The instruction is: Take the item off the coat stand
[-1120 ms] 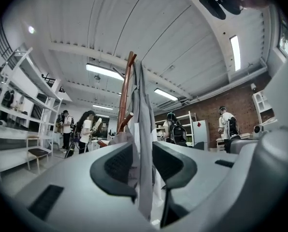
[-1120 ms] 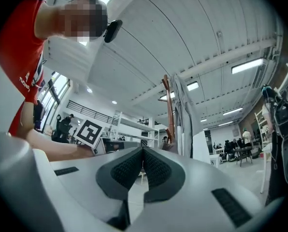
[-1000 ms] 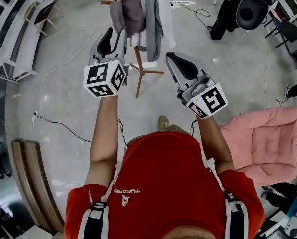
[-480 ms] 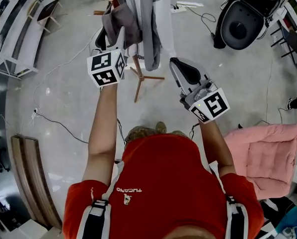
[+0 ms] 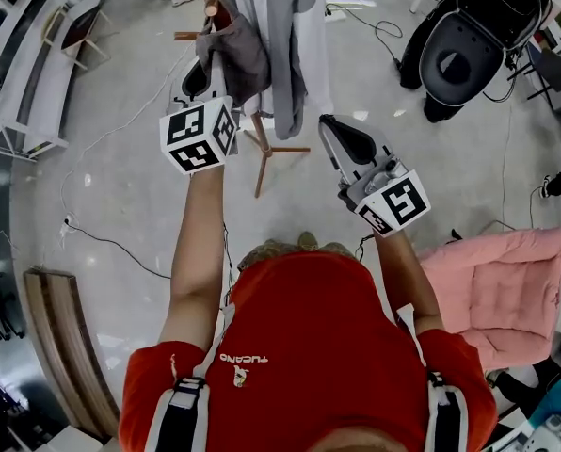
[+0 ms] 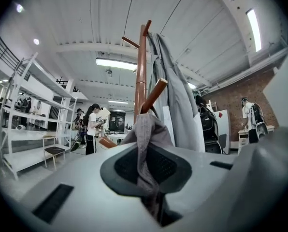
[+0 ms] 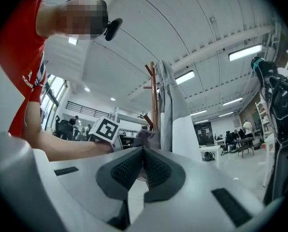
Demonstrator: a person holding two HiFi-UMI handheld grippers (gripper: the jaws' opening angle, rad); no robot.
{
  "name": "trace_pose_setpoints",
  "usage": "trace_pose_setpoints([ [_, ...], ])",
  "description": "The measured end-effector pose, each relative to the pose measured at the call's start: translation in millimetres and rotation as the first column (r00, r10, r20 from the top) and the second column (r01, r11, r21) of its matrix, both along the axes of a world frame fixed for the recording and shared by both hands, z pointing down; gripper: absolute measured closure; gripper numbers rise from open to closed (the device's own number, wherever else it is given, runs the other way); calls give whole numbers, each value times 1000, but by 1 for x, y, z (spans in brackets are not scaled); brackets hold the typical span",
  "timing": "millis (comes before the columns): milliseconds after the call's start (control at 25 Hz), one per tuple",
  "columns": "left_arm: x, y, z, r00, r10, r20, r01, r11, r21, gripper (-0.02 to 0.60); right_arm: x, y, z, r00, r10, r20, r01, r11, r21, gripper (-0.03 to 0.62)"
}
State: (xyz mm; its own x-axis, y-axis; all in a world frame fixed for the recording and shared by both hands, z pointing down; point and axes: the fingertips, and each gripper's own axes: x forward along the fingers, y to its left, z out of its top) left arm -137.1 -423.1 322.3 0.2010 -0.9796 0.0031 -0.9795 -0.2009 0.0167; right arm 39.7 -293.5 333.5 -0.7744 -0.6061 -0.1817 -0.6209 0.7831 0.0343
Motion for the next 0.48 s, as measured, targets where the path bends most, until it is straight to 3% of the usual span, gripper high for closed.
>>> trace_pose_setpoints([
  [280,25,37,-33,997,76,-15,-74,994,78,555,6,8,5,1000,-1,2,1,1000,-15,569],
  [480,19,52,-55,994,110,-3,-109,986,130,555,-7,3,7,1000,-6,12,6,1000,-21,569],
])
